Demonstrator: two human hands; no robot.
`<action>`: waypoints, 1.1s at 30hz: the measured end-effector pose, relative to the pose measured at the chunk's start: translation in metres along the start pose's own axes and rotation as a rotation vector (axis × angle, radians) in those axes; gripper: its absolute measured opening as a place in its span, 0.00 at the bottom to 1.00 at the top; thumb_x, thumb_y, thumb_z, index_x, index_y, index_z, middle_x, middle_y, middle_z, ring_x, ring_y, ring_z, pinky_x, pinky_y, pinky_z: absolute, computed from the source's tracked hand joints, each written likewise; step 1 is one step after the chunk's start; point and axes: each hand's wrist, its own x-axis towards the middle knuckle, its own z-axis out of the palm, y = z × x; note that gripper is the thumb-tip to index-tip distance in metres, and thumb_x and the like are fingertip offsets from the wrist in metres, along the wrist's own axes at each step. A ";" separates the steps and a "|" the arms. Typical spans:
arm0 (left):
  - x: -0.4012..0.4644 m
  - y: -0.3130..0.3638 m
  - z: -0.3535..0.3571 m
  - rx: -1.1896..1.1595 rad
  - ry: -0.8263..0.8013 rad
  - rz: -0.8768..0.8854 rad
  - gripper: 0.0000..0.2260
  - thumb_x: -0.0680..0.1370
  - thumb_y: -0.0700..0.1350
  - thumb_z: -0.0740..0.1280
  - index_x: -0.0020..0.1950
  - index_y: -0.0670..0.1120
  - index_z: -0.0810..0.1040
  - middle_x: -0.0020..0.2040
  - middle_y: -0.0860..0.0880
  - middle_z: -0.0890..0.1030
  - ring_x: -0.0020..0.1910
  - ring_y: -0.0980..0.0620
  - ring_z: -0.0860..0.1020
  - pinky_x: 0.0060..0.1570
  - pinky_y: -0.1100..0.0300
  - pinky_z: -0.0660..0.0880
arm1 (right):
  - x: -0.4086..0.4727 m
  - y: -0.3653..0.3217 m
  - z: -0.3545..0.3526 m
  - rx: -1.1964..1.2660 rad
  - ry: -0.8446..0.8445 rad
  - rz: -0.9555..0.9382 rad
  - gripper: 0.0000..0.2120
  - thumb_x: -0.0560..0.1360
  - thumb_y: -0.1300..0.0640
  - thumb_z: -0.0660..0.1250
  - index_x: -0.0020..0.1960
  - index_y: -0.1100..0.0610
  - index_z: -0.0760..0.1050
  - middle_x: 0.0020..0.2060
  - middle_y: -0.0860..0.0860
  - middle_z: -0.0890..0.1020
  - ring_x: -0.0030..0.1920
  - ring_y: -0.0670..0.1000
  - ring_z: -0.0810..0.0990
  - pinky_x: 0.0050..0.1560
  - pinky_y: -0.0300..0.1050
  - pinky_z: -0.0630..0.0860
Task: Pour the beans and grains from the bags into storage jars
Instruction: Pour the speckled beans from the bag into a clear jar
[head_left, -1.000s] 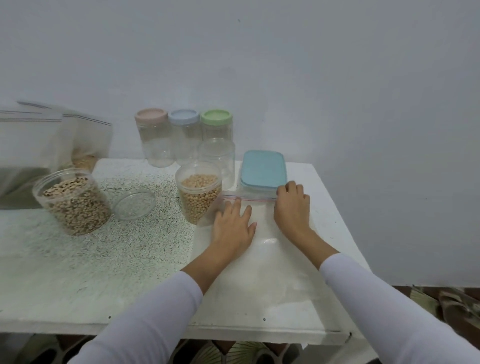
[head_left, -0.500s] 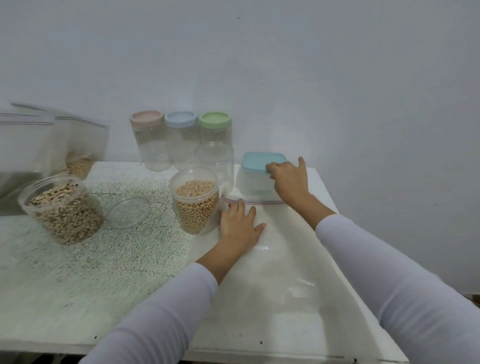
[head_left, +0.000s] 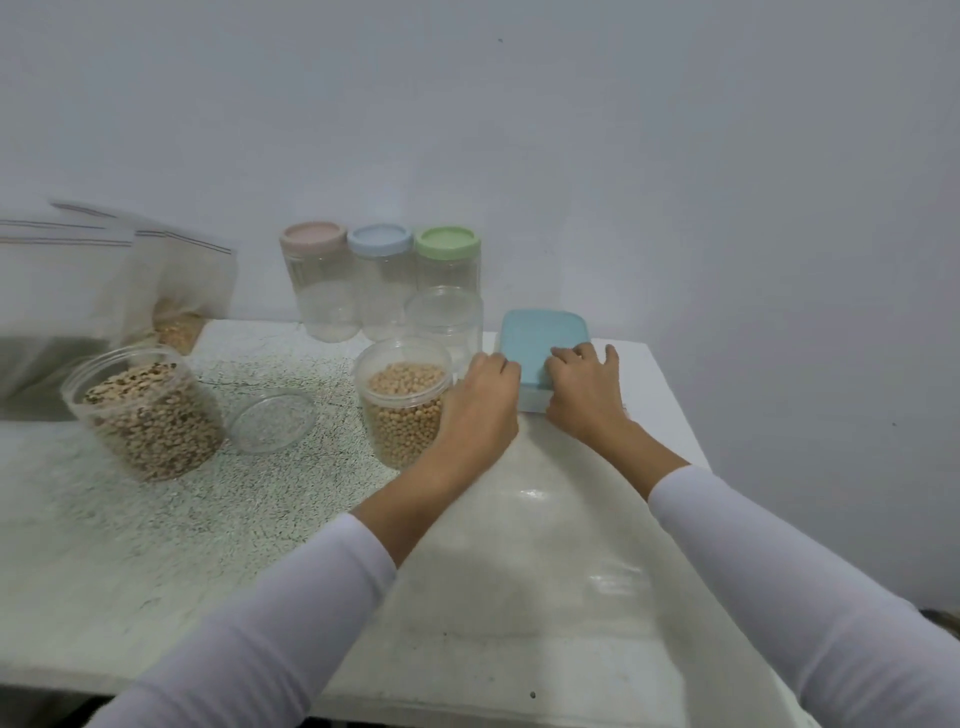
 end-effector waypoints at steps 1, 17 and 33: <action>0.004 -0.007 -0.013 0.025 0.145 0.011 0.12 0.71 0.36 0.72 0.52 0.39 0.77 0.51 0.42 0.77 0.53 0.41 0.75 0.44 0.49 0.76 | 0.000 -0.006 0.000 0.083 0.100 -0.030 0.13 0.67 0.64 0.61 0.50 0.63 0.78 0.52 0.58 0.80 0.54 0.63 0.75 0.58 0.58 0.66; -0.005 -0.109 -0.071 -0.328 -0.190 -0.373 0.46 0.62 0.49 0.80 0.74 0.50 0.61 0.68 0.39 0.64 0.70 0.40 0.61 0.66 0.46 0.64 | -0.053 -0.072 0.044 0.434 -0.249 -0.290 0.37 0.70 0.35 0.49 0.75 0.51 0.59 0.75 0.52 0.60 0.71 0.55 0.63 0.69 0.50 0.61; -0.021 -0.102 -0.072 -0.369 -0.178 -0.327 0.42 0.62 0.49 0.81 0.71 0.49 0.65 0.68 0.41 0.64 0.69 0.43 0.60 0.67 0.48 0.63 | -0.040 -0.095 0.024 0.424 -0.367 -0.114 0.42 0.72 0.39 0.65 0.77 0.57 0.50 0.74 0.54 0.60 0.72 0.56 0.58 0.68 0.53 0.57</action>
